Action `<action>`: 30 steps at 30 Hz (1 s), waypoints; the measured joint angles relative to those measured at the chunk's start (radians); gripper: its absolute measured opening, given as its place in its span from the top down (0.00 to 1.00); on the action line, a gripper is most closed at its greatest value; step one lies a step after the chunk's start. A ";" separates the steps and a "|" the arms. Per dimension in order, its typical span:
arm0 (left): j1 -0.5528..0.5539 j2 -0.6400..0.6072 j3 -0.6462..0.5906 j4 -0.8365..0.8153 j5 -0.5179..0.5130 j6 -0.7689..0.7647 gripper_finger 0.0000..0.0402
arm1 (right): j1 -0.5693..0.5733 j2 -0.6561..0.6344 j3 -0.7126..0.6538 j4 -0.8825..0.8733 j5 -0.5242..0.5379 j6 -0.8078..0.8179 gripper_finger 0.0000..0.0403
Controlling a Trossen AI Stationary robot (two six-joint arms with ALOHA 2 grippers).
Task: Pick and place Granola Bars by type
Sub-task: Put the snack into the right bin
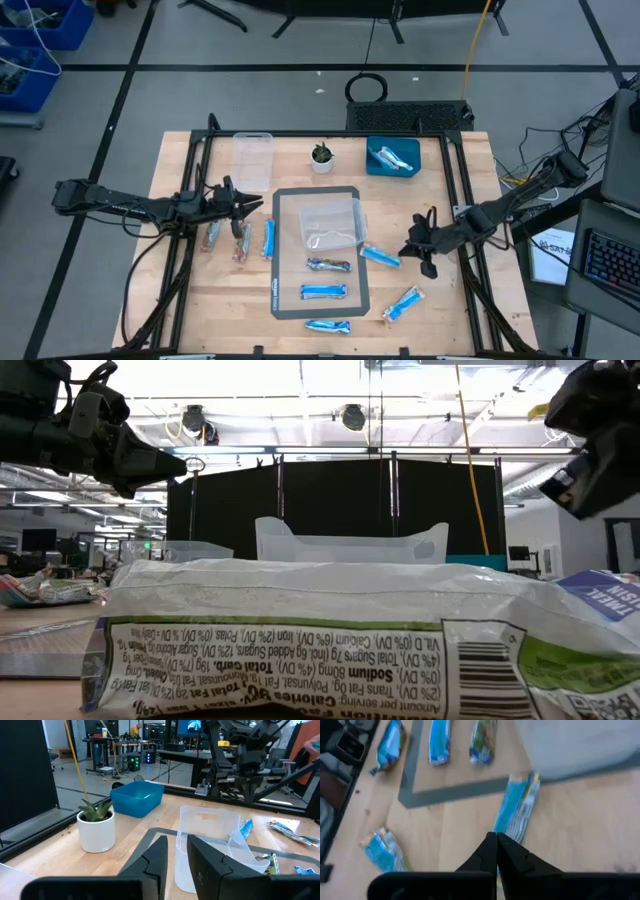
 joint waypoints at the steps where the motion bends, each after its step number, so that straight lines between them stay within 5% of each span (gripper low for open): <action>1: 0.000 0.000 0.000 0.000 0.000 0.000 0.80 | 0.000 -0.004 0.000 0.012 0.006 -0.013 1.00; 9: 0.000 0.000 0.000 0.000 0.000 0.000 0.80 | 0.000 -0.005 0.000 0.020 0.000 0.078 0.96; 21: 0.000 0.000 0.000 0.000 0.000 0.000 0.80 | 0.000 0.134 0.000 0.024 -0.024 0.170 0.55; 30: 0.000 0.000 0.000 0.000 0.000 0.000 0.80 | 0.000 0.252 0.000 0.149 -0.026 0.174 0.53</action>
